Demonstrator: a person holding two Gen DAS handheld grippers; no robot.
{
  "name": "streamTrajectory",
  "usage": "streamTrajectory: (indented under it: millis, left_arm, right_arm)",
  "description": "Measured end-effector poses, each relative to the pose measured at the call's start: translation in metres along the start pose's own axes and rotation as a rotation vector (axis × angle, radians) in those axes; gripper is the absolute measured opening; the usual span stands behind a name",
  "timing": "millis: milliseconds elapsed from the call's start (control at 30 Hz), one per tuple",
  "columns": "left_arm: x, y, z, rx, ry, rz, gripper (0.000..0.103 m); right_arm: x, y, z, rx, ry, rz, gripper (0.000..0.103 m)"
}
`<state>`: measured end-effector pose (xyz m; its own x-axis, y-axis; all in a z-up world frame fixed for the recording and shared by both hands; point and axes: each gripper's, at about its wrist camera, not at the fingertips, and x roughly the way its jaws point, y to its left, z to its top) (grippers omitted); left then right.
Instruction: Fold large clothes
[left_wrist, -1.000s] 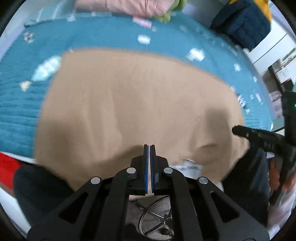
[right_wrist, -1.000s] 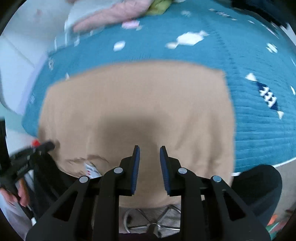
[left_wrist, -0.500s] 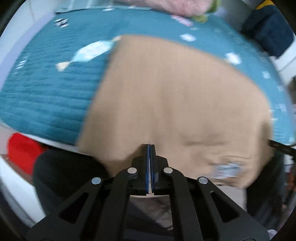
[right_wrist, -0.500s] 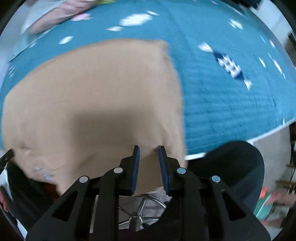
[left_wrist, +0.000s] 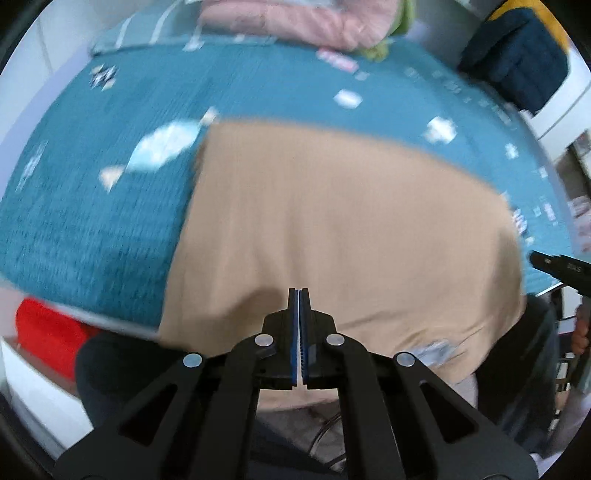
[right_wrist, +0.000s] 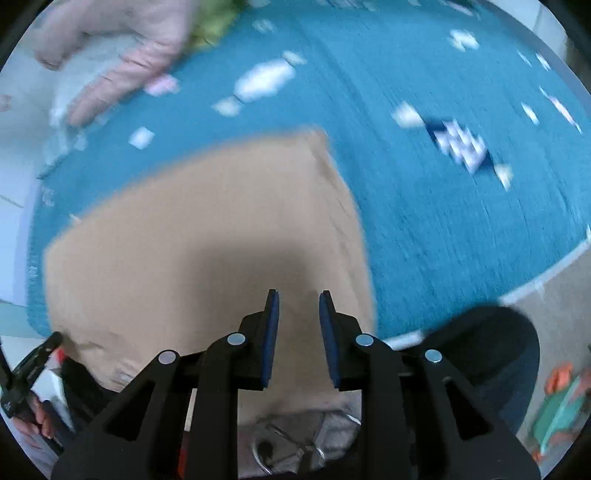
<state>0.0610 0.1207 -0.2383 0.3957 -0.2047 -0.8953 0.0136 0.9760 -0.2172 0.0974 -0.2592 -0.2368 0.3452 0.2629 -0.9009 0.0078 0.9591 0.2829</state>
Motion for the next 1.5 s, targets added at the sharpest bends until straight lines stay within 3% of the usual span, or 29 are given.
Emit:
streamTrajectory:
  millis: [167, 233, 367, 467, 533, 633, 667, 733, 867, 900, 967, 1067, 1133, 1233, 1300, 1367, 1433, 1500]
  left_arm:
    - [0.02, -0.04, 0.046, 0.012, -0.066, -0.076, 0.003]
    - [0.033, -0.059, 0.059, 0.051, -0.09, -0.053, 0.003]
    - [0.084, -0.061, 0.07, 0.023, -0.04, -0.071, 0.003]
    - [0.107, -0.038, 0.069, -0.059, -0.039, -0.128, 0.002]
    - [0.103, -0.022, 0.067, -0.111, -0.038, -0.174, 0.002]
    - [0.089, -0.007, 0.067, -0.096, -0.07, -0.082, 0.003]
    - [0.083, 0.001, 0.066, -0.092, -0.079, -0.026, 0.003]
    - [0.075, 0.018, 0.062, -0.114, -0.081, 0.0, 0.003]
    - [0.067, 0.047, 0.046, -0.166, -0.077, 0.042, 0.003]
    - [0.064, 0.051, 0.043, -0.184, -0.079, 0.051, 0.002]
    - [0.05, 0.051, 0.034, -0.205, -0.092, 0.095, 0.003]
    - [0.035, 0.022, 0.019, -0.138, -0.088, 0.025, 0.003]
    - [0.037, -0.004, 0.009, -0.083, -0.064, -0.008, 0.003]
    - [0.052, -0.037, -0.006, 0.0, -0.005, -0.012, 0.004]
    - [0.066, -0.042, -0.012, 0.022, 0.011, 0.062, 0.003]
    - [0.069, -0.036, -0.017, 0.002, 0.001, 0.058, 0.003]
    - [0.065, -0.03, -0.02, -0.013, 0.004, 0.049, 0.003]
    - [0.057, -0.018, -0.024, -0.018, 0.005, 0.105, 0.003]
  right_arm:
    - [0.026, 0.067, 0.029, -0.127, -0.042, 0.098, 0.023]
    - [0.048, 0.093, 0.035, -0.163, -0.03, 0.14, 0.023]
    - [0.092, 0.128, 0.043, -0.217, 0.022, 0.161, 0.021]
    - [0.118, 0.122, 0.046, -0.227, 0.049, 0.072, 0.011]
    - [0.117, 0.095, 0.045, -0.167, 0.064, 0.116, 0.0]
    - [0.103, 0.046, 0.047, -0.07, 0.055, 0.135, 0.0]
    - [0.095, 0.027, 0.047, -0.038, 0.043, 0.095, 0.0]
    - [0.081, 0.002, 0.045, -0.012, 0.004, -0.029, 0.0]
    - [0.072, -0.057, 0.037, 0.152, 0.011, -0.038, 0.0]
    - [0.065, -0.062, 0.034, 0.187, -0.005, -0.104, 0.0]
    - [0.045, -0.062, 0.025, 0.194, -0.058, -0.16, 0.006]
    - [0.027, -0.032, 0.006, 0.125, -0.055, -0.035, 0.006]
    - [0.026, 0.001, -0.008, 0.027, -0.033, 0.003, 0.006]
    - [0.043, 0.05, -0.035, -0.094, 0.069, 0.12, 0.006]
    - [0.063, 0.067, -0.05, -0.157, 0.137, 0.057, 0.006]
    - [0.085, 0.066, -0.062, -0.195, 0.165, -0.084, 0.0]
    - [0.088, 0.052, -0.061, -0.14, 0.188, -0.088, 0.0]
    - [0.079, 0.039, -0.056, -0.079, 0.168, -0.128, 0.0]
